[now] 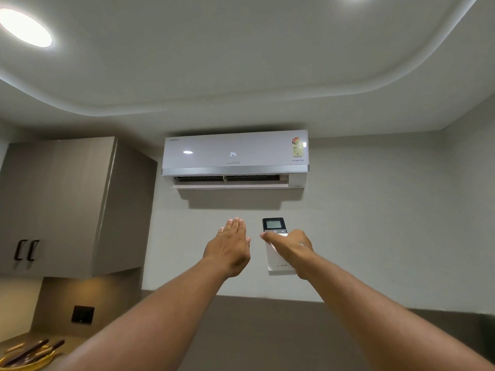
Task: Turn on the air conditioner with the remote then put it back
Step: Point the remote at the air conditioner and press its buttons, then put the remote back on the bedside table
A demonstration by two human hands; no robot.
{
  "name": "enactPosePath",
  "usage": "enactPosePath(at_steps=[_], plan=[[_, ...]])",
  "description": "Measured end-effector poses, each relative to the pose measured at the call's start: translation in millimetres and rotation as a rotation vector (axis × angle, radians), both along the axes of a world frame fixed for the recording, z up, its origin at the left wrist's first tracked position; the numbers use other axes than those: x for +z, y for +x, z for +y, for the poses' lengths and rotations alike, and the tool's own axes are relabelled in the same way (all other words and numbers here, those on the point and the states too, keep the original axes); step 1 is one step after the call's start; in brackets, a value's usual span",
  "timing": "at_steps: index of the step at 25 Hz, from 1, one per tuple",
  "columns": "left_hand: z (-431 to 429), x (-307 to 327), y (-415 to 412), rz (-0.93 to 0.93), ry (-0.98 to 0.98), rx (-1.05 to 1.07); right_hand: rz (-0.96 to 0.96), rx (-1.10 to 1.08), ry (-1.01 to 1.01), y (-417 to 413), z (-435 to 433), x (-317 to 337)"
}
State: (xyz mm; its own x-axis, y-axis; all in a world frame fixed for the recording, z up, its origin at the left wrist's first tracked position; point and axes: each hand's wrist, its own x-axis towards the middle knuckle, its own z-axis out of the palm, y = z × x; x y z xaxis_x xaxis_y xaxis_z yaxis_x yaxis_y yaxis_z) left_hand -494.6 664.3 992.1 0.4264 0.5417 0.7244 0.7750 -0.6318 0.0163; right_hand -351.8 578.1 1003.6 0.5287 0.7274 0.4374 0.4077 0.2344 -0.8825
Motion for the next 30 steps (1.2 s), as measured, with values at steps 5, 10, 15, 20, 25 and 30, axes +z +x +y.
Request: enactPosePath(at_steps=[5,10,15,20,25,30], plan=[[-18.7,-10.2,62.4,-0.004,-0.006,-0.131,0.032,-0.115,0.005,47.9,-40.1,-9.9],[-83.5,-33.0,183.7,-0.021,-0.063,-0.402,0.008,-0.417,-0.003,141.4,-125.4,-31.1],[-191.6,-56.0,305.1,0.008,-0.112,-0.679,0.012,-0.707,-0.009,226.5,-253.6,-47.4],[-331.7,-70.0,404.1,0.036,-0.172,-0.951,0.041,-1.025,-0.049,277.9,-415.3,-57.9],[-485.1,-79.6,458.1,0.072,-0.16,-1.248,0.052,-1.315,-0.031,277.3,-563.2,-66.1],[-596.5,-72.3,481.0,0.082,-0.127,-1.489,0.036,-1.58,-0.059,264.2,-663.0,-62.8]])
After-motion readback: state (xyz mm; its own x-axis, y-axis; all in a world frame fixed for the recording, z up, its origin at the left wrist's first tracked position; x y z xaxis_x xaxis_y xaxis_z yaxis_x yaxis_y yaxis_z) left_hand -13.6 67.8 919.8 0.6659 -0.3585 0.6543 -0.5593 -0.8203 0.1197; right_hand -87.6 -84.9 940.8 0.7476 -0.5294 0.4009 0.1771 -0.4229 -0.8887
